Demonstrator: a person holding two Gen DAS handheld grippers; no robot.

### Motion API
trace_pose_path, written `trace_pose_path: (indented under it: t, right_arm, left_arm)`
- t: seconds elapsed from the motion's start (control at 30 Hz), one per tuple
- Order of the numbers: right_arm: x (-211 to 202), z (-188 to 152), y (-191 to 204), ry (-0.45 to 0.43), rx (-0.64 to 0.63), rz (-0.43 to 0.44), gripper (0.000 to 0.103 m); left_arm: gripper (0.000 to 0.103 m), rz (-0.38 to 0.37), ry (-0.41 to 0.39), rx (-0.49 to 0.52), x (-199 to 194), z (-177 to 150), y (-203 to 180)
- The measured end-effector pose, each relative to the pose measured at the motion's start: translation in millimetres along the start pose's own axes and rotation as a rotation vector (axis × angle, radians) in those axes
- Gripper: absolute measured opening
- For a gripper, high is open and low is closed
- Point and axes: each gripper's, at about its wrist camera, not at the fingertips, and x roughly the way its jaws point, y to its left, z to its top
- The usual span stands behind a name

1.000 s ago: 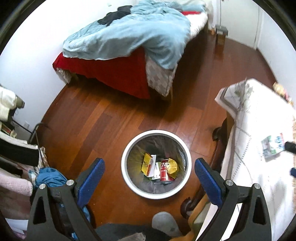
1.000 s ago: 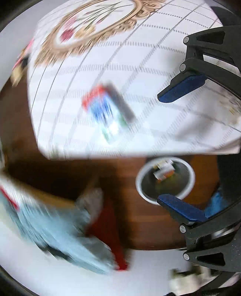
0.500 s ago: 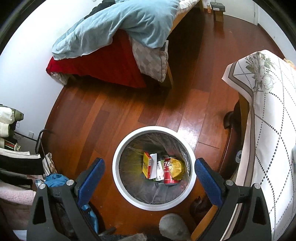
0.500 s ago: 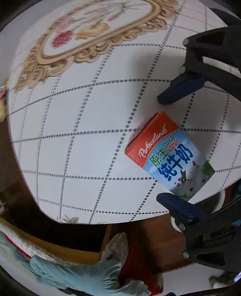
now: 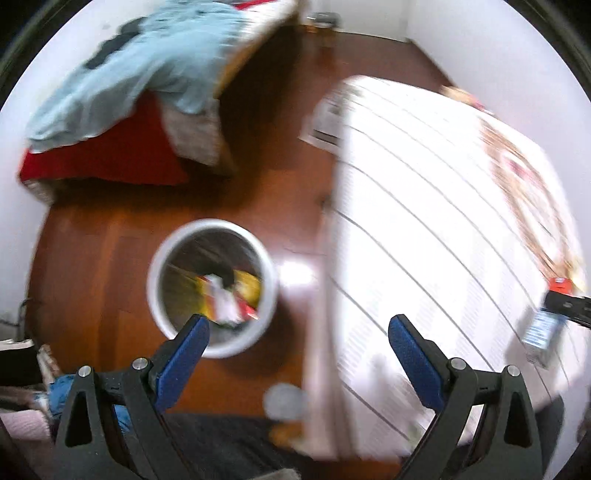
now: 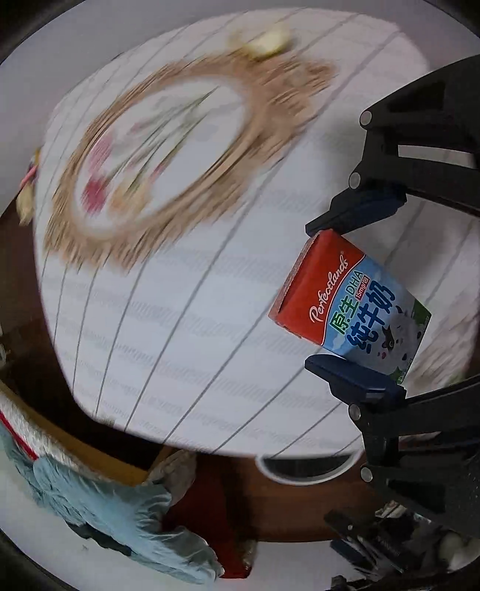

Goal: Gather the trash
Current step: 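Grasp the Perfectland milk carton with the right tool while the left tool grasps the white tissue, then lift the milk carton and tissue and carry them over the bin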

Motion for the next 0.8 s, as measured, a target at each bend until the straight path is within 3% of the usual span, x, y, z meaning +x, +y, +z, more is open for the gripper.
trace_pose_path:
  t: [0.13,0.27,0.3,0.33,0.37,0.4,0.57,0.7,0.73,0.77,0.8]
  right_arm:
    - [-2,-45,-59,0.020,0.078,-0.036,0.066]
    - [7,-66,-85,0.048,0.110,-0.013,0.067]
    - [8,-69,-89,0.049,0.121,-0.005,0.069]
    - [6,-73,-94,0.041,0.141,0.003,0.076]
    - [3,-77,-98,0.025,0.162,0.011,0.084]
    - [-1,-81,-102,0.011,0.179,0.022,0.086]
    - [-1,-95,-106,-0.008,0.257,0.072,0.086]
    - [14,-92,-93,-0.027,0.302,0.044,0.087]
    - [14,-90,-86,-0.058,0.289,0.015,0.078]
    - [15,-86,-77,-0.070,0.259,-0.008,0.060]
    - [18,-83,-67,-0.076,0.220,-0.030,0.060]
  left_arm:
    - [0.099,-0.082,0.063,0.069,6,-26,-42]
    - [0.098,-0.130,0.090,0.131,25,-31,-82]
    - [0.094,-0.130,0.089,0.145,30,-30,-91]
    - [0.086,-0.124,0.080,0.156,34,-29,-99]
    - [0.062,-0.118,0.078,0.162,37,-29,-102]
    - [0.043,-0.104,0.085,0.169,42,-28,-107]
    - [0.042,-0.088,0.060,0.161,45,-25,-111]
    - [0.041,-0.073,0.057,0.168,44,-28,-115]
    - [0.041,-0.072,0.057,0.166,44,-28,-115]
    - [0.041,-0.072,0.057,0.162,42,-30,-115]
    - [0.041,-0.071,0.058,0.158,42,-31,-112]
